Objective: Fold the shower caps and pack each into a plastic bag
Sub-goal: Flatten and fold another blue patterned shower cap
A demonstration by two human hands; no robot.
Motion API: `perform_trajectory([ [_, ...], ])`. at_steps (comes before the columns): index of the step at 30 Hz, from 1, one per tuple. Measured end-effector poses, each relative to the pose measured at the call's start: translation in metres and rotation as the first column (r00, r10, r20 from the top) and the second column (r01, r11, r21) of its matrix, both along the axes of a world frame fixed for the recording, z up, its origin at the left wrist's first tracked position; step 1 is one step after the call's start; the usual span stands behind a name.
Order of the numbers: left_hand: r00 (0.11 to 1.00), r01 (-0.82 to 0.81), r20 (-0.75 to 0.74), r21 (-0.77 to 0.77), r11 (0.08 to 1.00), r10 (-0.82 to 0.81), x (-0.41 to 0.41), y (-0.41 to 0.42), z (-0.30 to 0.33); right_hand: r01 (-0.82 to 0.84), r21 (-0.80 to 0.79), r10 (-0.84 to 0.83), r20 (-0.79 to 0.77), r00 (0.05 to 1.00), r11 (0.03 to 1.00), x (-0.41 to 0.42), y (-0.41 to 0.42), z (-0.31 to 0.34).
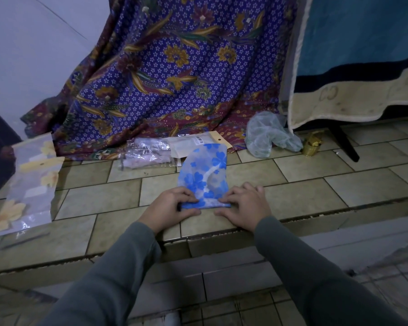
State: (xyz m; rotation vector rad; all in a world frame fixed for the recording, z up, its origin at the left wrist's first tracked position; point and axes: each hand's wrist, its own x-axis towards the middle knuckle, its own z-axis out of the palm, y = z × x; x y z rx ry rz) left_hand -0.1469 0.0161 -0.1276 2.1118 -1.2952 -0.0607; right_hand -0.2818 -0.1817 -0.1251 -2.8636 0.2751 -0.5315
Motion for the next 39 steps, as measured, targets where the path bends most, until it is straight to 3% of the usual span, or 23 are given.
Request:
perform_trajectory([
  [4,1.000,0.011,-0.009,-0.004,1.000,-0.011,0.001,-0.001,0.000,-0.043,0.007,0.043,-0.091,0.995,0.999,-0.002,-0.007,0.004],
  [14,0.997,-0.038,0.068,0.047,0.998,0.034,-0.009,-0.004,0.002,-0.024,-0.020,0.026,0.088,0.996,1.000,0.003,-0.006,-0.007],
  [23,0.981,-0.193,0.020,0.103,0.976,0.192,-0.006,-0.014,-0.003,0.097,0.102,-0.091,-0.066,0.994,0.990,0.020,0.002,0.001],
  [29,0.971,-0.237,0.030,0.050,0.970,0.235,-0.005,-0.015,-0.002,0.145,0.090,-0.139,-0.068,0.988,0.985,0.028,0.002,0.001],
  [32,0.980,-0.188,0.069,0.024,0.982,0.186,-0.007,-0.014,-0.004,0.132,0.039,-0.133,0.024,0.991,0.990,0.027,0.002,-0.005],
  [39,0.998,-0.057,0.020,0.136,0.989,0.054,0.009,-0.004,0.006,0.068,-0.007,-0.066,0.138,0.988,0.998,0.026,0.002,-0.006],
])
